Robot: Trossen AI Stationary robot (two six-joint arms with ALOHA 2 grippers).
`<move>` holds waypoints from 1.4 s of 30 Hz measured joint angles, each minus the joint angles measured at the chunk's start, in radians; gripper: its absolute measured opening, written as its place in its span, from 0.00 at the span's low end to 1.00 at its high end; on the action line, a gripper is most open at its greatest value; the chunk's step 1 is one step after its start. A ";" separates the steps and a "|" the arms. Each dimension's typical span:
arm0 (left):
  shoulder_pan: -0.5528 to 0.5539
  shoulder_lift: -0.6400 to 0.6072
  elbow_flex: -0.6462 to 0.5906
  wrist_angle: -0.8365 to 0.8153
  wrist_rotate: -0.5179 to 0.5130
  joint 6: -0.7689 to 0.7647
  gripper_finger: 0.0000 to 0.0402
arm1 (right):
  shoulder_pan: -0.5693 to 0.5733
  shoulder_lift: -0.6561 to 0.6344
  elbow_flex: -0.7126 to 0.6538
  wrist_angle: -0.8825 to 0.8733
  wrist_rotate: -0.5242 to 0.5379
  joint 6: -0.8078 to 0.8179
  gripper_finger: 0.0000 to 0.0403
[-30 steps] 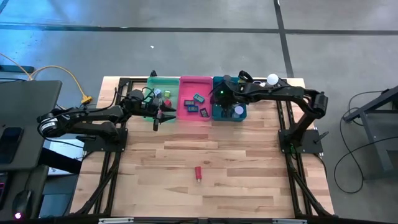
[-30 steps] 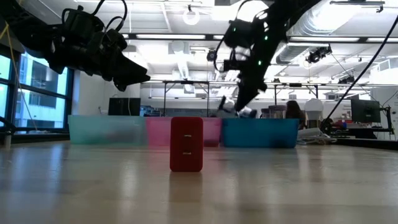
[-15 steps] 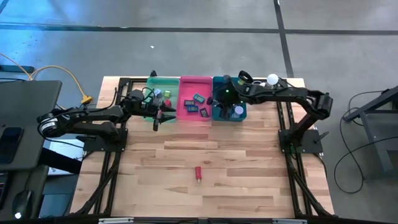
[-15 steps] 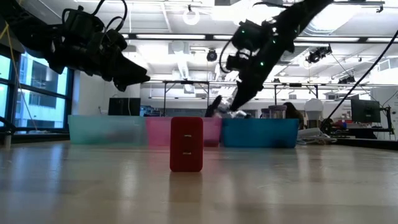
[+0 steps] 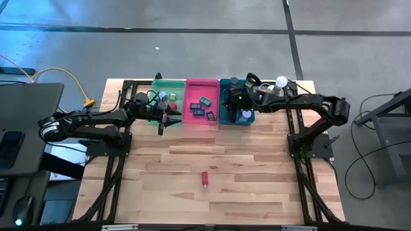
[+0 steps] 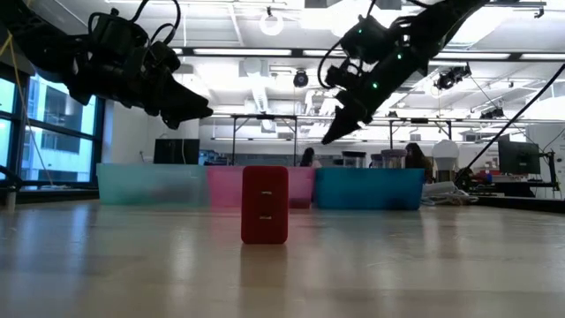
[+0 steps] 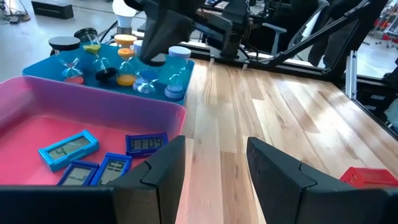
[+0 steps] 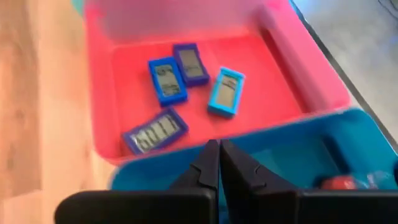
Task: Pick & Place Office items
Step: Put the red adapter into the green bin
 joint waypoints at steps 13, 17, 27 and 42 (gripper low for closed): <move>0.000 0.000 0.000 -0.003 0.000 -0.018 0.41 | 0.066 -0.105 0.000 0.011 0.175 -0.075 0.00; 0.000 0.000 0.000 0.000 0.000 -0.043 0.41 | 0.107 -0.216 0.001 0.009 0.207 -0.097 0.00; -0.006 0.000 0.000 0.008 0.021 -0.080 0.41 | 0.237 -0.402 0.002 -0.096 0.201 -0.006 0.01; -0.304 0.000 0.000 0.108 -0.043 -0.050 0.47 | 0.477 -0.407 0.002 -0.213 0.201 0.340 0.52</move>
